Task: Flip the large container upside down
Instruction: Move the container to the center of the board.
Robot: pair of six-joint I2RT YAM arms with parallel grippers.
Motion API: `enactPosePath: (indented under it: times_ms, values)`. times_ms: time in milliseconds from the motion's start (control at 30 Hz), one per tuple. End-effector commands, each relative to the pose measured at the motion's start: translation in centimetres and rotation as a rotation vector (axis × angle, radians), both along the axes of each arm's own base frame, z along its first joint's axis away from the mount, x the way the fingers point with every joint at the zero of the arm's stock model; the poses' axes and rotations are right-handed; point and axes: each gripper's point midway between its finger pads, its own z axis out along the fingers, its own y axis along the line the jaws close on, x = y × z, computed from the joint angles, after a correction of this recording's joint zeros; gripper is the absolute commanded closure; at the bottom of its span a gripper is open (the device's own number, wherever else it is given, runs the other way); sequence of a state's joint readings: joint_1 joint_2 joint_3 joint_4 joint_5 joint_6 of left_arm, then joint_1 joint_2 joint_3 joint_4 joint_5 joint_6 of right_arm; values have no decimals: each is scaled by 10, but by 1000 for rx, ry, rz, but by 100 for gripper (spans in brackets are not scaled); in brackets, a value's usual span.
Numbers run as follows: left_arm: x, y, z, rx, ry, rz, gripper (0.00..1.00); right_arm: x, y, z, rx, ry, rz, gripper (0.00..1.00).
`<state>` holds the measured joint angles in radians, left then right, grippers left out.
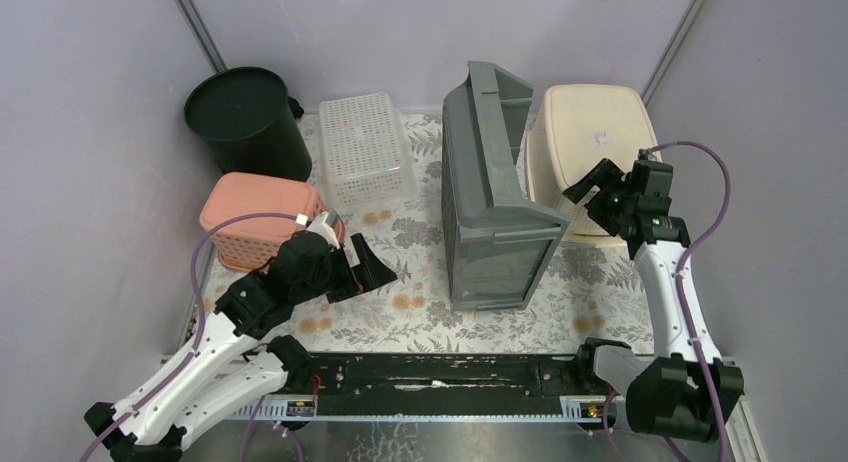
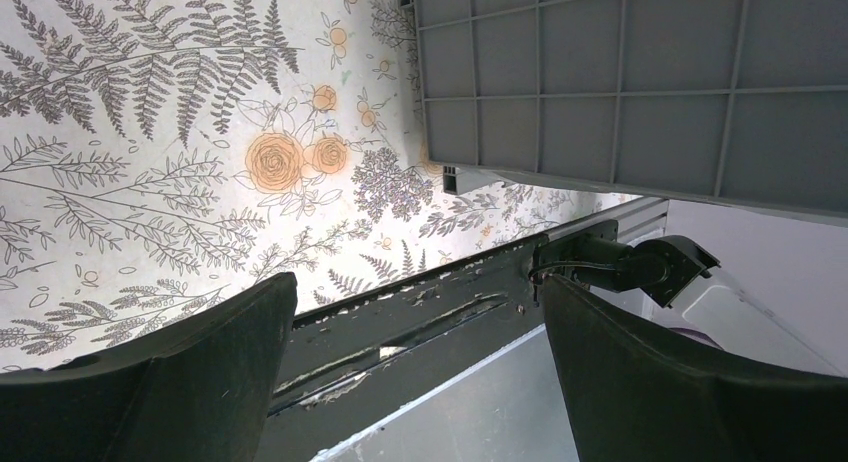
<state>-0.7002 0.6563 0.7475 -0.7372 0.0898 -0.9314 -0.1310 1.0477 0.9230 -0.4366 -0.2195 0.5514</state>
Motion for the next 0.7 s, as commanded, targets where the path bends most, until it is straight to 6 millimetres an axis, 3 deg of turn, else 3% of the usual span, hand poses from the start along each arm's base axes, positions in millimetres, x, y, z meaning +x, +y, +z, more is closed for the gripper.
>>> enactPosePath:
  times_ms: [0,367,667]
  values:
    - [3,-5,4,-23,-34,-21,0,30,-16,19,-44,-79,-79,12]
    - [1,-3,2,-21,-32,-16,0,82,-41,11,-39,-65,-177,11]
    - [3,-2,4,-14,-35,-11,0,117,-84,3,-22,-43,-273,10]
